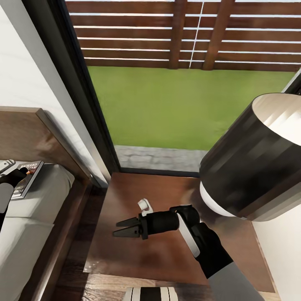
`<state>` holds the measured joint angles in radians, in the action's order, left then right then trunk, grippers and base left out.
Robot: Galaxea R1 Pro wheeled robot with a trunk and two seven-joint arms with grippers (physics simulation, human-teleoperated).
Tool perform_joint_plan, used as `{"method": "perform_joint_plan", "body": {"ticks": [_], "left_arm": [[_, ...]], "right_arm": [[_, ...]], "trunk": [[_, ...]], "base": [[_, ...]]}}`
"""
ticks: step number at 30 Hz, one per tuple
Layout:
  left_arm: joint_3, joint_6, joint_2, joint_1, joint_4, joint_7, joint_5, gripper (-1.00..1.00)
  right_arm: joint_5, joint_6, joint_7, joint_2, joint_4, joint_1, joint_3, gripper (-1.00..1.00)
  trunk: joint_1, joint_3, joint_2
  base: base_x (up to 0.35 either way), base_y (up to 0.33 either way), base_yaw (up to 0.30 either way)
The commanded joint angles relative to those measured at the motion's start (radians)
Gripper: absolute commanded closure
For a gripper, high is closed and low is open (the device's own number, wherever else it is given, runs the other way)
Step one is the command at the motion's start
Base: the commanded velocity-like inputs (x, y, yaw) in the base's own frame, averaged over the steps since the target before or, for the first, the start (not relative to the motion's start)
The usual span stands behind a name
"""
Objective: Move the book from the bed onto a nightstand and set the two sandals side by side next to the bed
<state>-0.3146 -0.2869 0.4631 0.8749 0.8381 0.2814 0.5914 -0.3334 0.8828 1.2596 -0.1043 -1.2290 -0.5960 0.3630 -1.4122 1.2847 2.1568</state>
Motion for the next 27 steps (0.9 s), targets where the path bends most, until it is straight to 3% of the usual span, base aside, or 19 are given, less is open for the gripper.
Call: {"method": "perform_joint_plan", "body": {"ticks": [1, 27], "left_arm": [[0.000, -0.004, 0.000, -0.001, -0.027, 0.007, 0.014, -1.00], [-0.001, -0.001, 0.000, -0.001, -0.054, 0.007, 0.014, -1.00]], "right_arm": [[-0.004, 0.007, 0.000, 0.000, 0.000, -0.001, 0.001, -1.00], [-0.004, -0.022, -0.001, 0.000, 0.001, 0.000, 0.001, -1.00]], "trunk": [[0.000, 0.001, 0.000], [0.000, 0.001, 0.000]], "base": [[0.000, 0.000, 0.000], [-0.017, -0.014, 0.000]]}}
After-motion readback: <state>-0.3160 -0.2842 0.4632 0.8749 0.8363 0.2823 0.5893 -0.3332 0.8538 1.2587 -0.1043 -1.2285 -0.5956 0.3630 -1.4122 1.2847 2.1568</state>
